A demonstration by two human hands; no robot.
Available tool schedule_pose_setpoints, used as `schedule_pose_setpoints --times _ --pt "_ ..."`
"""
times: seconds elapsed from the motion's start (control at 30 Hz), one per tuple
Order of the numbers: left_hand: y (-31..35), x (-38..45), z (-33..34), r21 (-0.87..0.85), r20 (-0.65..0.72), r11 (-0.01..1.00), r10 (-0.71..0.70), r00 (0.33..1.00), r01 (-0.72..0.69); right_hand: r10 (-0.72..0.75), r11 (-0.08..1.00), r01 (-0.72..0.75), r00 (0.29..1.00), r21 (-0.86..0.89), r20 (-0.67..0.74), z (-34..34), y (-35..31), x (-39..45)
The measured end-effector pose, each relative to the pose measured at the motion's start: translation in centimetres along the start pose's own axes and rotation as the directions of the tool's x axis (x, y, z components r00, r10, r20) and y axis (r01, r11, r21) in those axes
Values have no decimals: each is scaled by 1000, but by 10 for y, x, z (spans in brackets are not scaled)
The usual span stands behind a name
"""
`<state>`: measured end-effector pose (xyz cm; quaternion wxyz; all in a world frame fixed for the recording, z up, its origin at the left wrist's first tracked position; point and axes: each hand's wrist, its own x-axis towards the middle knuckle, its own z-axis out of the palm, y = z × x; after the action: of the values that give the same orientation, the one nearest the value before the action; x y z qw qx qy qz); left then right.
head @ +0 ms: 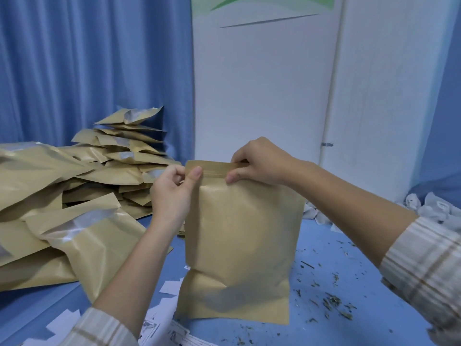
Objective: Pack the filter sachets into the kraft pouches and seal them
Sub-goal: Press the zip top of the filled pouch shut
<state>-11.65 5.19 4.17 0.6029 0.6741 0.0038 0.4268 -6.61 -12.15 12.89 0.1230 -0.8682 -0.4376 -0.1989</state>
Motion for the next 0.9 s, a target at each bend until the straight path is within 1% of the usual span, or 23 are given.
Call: schedule_pose_setpoints --times 0.1,0.23,0.3,0.33,0.4,0.5,0.57,0.7,0.77,0.83,0.9 --pt "5 2 -2 -12 -20 1000 3 1000 -3 -19 997 19 1000 -72 -2 0 0 -1" --pt "6 6 -7 19 -25 999 27 999 -27 -14 991 12 1000 -132 -14 3 3 -4" --pt "5 7 -8 22 -37 999 23 999 -23 -53 978 37 996 -206 -75 7 4 -6" --pt "5 7 -9 21 -44 1000 21 999 -20 -87 960 53 990 -275 -113 7 6 -7" --pt "2 8 -12 7 -65 1000 16 998 -16 -105 927 37 981 -372 -164 7 12 -10" --pt "0 8 -13 -7 -62 1000 13 998 -13 -92 936 14 974 -352 -205 15 21 -16" --pt "-1 5 -11 -5 -58 1000 6 998 -6 -84 927 -9 969 -375 -231 19 24 -20" --pt "-5 3 -9 -55 -44 998 -5 999 2 60 943 -155 950 -295 -306 19 35 -26" --pt "-6 2 -7 -72 -29 997 -1 1000 -1 98 925 -202 946 -323 -310 21 38 -27" --pt "-6 1 -2 -103 -4 995 -3 1000 3 116 922 -218 944 -320 -309 20 32 -24" --pt "-5 -6 7 -122 42 993 1 999 4 141 950 -214 944 -227 -300 23 21 -17"
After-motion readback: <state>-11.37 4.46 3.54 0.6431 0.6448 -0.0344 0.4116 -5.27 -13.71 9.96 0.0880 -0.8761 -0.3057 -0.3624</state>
